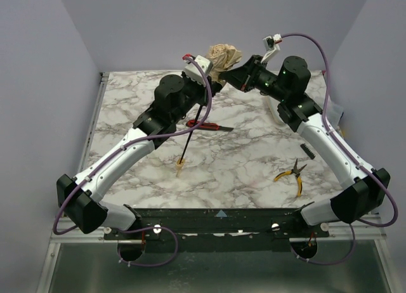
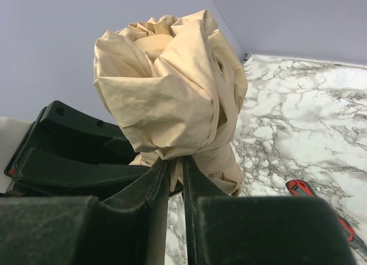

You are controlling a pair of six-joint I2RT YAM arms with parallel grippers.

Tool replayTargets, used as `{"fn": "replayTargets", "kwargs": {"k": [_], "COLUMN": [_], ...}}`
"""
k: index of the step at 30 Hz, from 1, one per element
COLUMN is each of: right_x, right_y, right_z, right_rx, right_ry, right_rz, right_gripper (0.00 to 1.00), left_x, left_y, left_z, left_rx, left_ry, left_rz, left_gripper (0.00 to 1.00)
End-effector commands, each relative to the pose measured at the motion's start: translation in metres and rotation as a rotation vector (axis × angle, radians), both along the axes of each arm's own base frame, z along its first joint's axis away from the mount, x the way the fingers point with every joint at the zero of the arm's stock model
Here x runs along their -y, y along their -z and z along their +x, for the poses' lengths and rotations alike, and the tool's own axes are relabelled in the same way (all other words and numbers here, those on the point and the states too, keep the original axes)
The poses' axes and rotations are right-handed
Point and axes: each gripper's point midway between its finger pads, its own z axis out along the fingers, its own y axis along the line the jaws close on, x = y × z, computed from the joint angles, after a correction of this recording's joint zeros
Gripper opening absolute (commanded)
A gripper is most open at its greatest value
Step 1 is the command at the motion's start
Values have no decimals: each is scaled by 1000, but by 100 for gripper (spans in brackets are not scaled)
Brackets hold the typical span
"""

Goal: Open the umbrella

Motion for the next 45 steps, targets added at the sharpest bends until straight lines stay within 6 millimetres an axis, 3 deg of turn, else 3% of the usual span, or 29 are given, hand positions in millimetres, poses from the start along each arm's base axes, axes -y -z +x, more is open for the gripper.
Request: {"fn": "replayTargets", "kwargs": {"k": [1, 8, 15, 19, 33, 35, 45], "right_x": [-8, -6, -11, -11, 33, 35, 62], "right_y": [-2, 11, 34, 43, 93, 97, 159], "right_z": [-1, 14, 24, 30, 57, 59, 48], "right_rx": [14, -26, -79, -84, 43, 74, 235], "right_ry": [-15, 68, 124, 141, 260, 255, 194], "right_rz": [-3, -44, -103, -137, -445, -485, -794], "right_gripper": [20, 22, 1, 0, 0, 0, 0], "left_x": [2, 9, 18, 19, 5, 3, -3], "left_y": [-30, -35, -38, -39, -45, -45, -50], "left_z": [-2, -7, -17, -21, -49, -49, -48], "left_rx": [87, 99, 100, 97, 37, 30, 7], "left_ry": [-4, 18, 54, 68, 205, 204, 215], "left_rz": [-32, -35, -37, -41, -182, -193, -254], "left_gripper": [0, 0, 0, 0, 0, 0, 0]}}
